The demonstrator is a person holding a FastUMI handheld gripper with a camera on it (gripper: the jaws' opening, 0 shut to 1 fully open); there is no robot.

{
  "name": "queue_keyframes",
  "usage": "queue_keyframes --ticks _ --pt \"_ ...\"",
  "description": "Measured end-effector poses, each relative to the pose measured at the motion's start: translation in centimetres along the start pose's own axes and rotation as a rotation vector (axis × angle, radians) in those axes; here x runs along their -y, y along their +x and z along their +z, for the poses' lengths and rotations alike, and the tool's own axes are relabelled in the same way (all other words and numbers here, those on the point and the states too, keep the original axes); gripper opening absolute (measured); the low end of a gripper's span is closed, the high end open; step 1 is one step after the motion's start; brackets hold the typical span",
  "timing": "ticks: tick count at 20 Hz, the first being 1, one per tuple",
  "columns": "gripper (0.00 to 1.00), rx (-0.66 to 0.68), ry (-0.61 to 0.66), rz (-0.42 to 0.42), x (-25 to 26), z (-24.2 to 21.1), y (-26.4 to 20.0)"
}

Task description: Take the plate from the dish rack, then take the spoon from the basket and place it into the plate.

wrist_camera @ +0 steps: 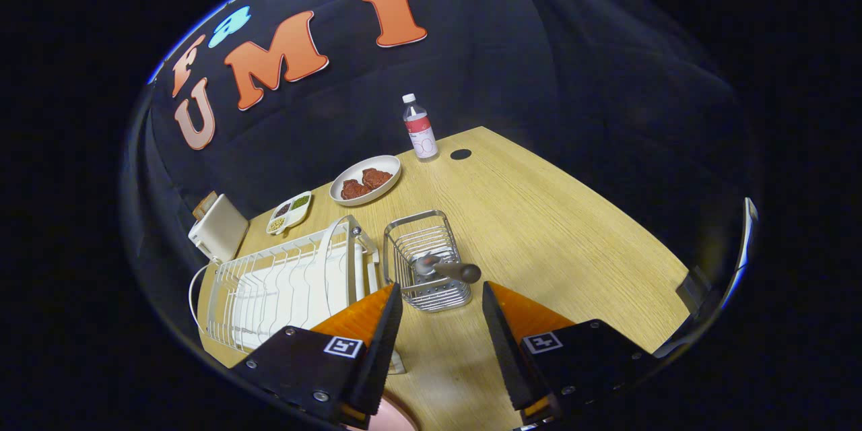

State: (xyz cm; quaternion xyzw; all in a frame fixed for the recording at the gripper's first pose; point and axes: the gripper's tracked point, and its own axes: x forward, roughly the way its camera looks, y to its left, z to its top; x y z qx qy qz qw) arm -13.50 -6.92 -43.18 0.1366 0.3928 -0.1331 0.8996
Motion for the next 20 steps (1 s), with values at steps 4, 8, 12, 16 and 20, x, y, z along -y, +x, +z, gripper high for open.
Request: queue_keyframes --ticks 4,8,12,16,20 --pt "0.52 0.028 -0.021 -0.011 -0.2 1.0 1.6" --pt "0.27 0.042 -0.009 0.003 -1.1 1.5 2.0" --pt "0.13 0.06 -0.046 0.018 -2.4 2.4 2.3" --pt "0.11 0.105 -0.077 0.024 -3.3 5.2 1.8" --pt "0.11 0.143 -0.102 0.015 -3.5 7.7 0.9"
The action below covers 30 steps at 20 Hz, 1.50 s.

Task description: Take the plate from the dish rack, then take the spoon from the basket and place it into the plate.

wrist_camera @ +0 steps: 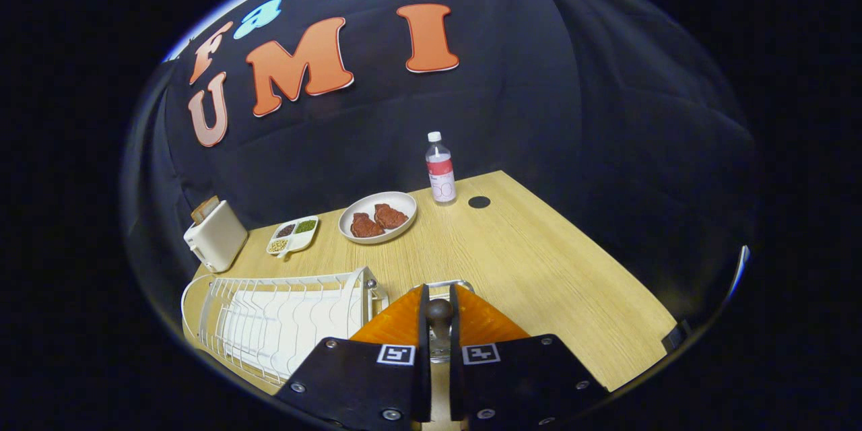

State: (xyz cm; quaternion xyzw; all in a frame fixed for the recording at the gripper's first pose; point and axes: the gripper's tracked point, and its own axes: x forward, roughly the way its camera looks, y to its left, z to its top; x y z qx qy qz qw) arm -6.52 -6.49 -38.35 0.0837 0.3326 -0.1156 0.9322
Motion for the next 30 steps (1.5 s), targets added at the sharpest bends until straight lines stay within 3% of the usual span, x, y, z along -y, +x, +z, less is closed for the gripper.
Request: queue_keyframes --ticks 8,16,21,30 --pt "0.08 0.093 -0.027 0.048 -1.3 6.4 -4.7" --pt "0.08 0.106 -0.046 0.23 -6.4 8.5 -11.4" --pt "0.08 0.073 -0.113 0.392 -11.2 6.8 -14.4" --pt "0.08 -0.088 -0.194 0.553 -15.2 -0.7 -15.4"
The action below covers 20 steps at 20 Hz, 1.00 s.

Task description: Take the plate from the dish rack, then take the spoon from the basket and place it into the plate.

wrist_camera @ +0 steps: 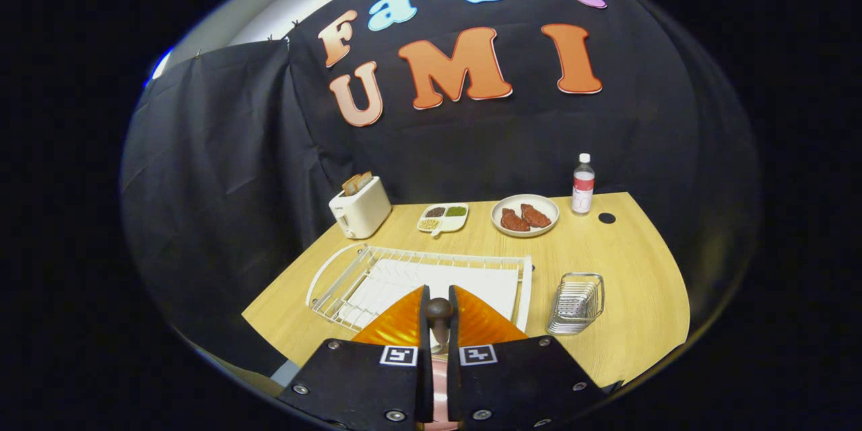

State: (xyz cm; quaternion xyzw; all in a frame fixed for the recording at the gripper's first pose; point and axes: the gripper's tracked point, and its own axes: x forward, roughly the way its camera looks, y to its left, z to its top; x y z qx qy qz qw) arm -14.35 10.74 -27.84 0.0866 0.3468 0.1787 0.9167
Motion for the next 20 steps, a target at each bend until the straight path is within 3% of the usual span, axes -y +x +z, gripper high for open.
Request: queue_keyframes --ticks 10,16,20 --pt "0.08 -0.135 -0.081 0.103 -2.3 -7.6 1.6" --pt "0.09 -0.17 -0.147 0.112 -1.9 -11.2 1.8" --pt "0.15 -0.164 -0.117 0.106 -0.6 -11.6 1.3"
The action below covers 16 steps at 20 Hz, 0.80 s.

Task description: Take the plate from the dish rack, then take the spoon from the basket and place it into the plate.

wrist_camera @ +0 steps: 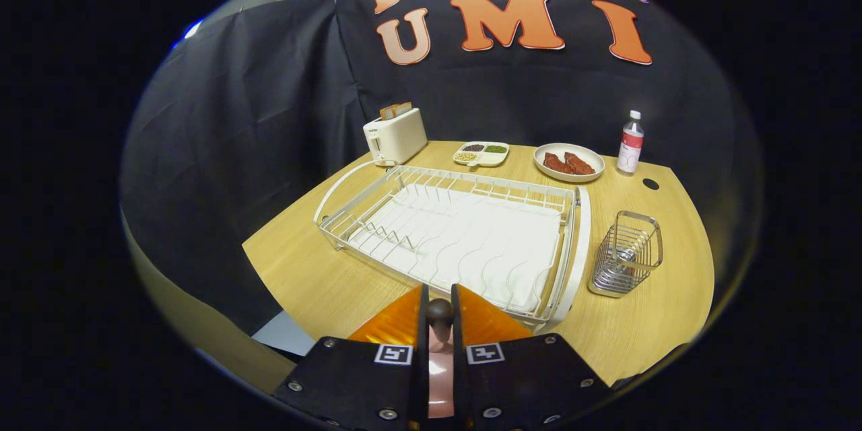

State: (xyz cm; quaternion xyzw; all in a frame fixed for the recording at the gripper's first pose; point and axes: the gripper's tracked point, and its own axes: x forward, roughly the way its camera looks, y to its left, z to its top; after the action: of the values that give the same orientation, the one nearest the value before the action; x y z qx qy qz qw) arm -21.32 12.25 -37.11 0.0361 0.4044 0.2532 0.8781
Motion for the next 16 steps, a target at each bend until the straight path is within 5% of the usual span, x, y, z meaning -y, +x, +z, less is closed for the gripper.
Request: queue_keyframes --ticks 8,16 --pt "0.25 -0.057 0.047 -0.09 3.8 -2.6 -1.0" --pt "0.6 -0.03 -0.001 -0.145 5.4 -1.1 -1.6"
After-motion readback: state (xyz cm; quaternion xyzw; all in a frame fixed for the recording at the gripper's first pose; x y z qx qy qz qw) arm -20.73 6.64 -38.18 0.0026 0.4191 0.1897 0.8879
